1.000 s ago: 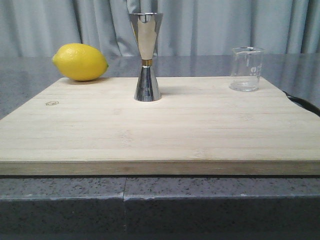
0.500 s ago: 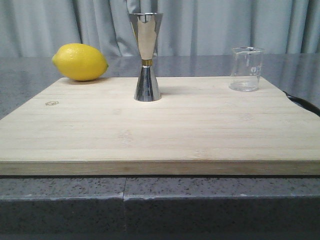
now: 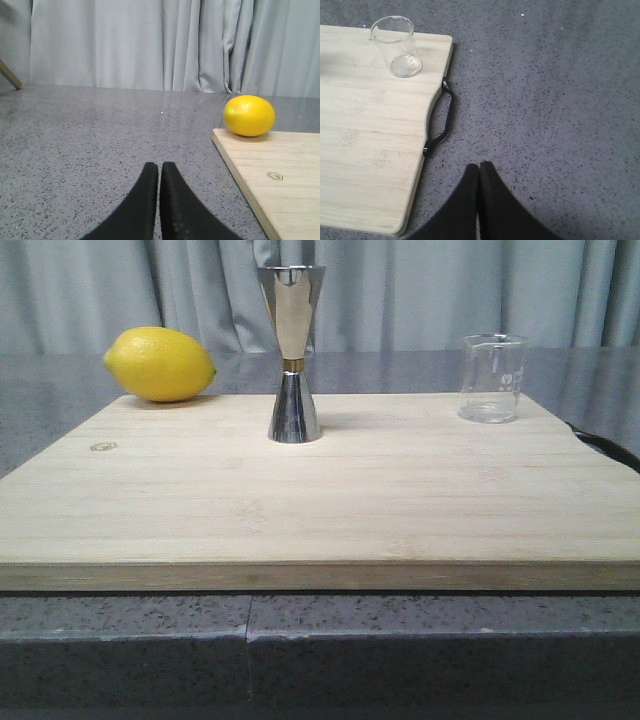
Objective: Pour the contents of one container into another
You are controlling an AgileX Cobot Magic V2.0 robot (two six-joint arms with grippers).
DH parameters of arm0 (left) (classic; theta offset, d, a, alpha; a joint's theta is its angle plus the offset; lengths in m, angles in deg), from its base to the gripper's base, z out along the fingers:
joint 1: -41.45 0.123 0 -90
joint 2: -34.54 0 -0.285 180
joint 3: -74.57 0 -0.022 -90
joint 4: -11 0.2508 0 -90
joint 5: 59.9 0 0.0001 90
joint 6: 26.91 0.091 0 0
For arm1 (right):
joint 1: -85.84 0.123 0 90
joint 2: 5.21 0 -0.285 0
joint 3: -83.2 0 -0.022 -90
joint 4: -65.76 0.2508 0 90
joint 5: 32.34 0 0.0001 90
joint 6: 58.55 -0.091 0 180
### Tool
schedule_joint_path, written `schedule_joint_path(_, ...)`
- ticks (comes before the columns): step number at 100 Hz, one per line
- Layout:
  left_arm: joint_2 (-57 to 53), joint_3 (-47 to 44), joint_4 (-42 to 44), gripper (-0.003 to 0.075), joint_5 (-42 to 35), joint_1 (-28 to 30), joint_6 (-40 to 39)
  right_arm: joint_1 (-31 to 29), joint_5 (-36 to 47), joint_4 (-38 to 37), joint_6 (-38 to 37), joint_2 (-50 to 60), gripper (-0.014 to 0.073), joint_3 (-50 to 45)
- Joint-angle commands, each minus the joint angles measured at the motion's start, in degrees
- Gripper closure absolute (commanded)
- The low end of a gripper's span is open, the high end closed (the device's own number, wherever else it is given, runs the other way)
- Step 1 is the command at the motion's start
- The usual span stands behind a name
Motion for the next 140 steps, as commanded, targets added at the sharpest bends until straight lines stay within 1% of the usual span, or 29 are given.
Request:
schedule_joint_path(1,-1.37,-0.22,0.0,0.0739,-4.73,0.25,0.16,0.0,5.27,-0.44,0.64,0.75,0.0665,0.81)
schedule_joint_path(4,-1.37,-0.22,0.0,0.0739,-4.73,0.25,0.16,-0.48,6.67,-2.35,0.64,1.7,0.0665,-0.37)
schedule_joint_path(11,-1.37,-0.22,0.0,0.0739,-4.73,0.25,0.16,-2.75,10.61,-2.48,0.64,4.51,0.0665,-3.85)
schedule_joint_path(15,-1.37,-0.22,0.0,0.0739,-4.73,0.25,0.16,-3.95,14.89,-2.48,0.64,6.11,0.0665,-7.16)
schedule_joint_path(27,-1.37,-0.22,0.0,0.0739,-4.73,0.25,0.16,-8.43,31.43,-1.49,0.64,13.09,0.0665,-19.09)
schedule_joint_path(34,-1.37,-0.22,0.0,0.0739,-4.73,0.25,0.16,-10.44,39.07,-0.49,0.64,17.44,0.0665,-25.53)
schedule_joint_path(41,-1.37,-0.22,0.0,0.0739,-4.73,0.25,0.16,-11.67,44.99,1.02,0.64,21.89,0.0665,-31.24)
schedule_joint_path(48,-1.37,-0.22,0.0,0.0739,-4.73,0.25,0.16,-12.07,48.32,1.8,0.64,25.93,0.0665,-35.91)
schedule_joint_path(61,-1.37,-0.22,0.0,0.0739,-4.73,0.25,0.16,-12.13,51.04,2.74,0.64,31.37,0.0665,-41.74)
schedule_joint_path(65,-1.37,-0.22,0.0,0.0739,-4.73,0.25,0.16,-12.13,48.59,3.01,0.64,31.82,0.0665,-41.43)
schedule_joint_path(140,-1.37,-0.22,0.0,0.0739,-4.73,0.25,0.16,-12.03,48.9,3.01,0.64,31.7,0.0665,-41.55)
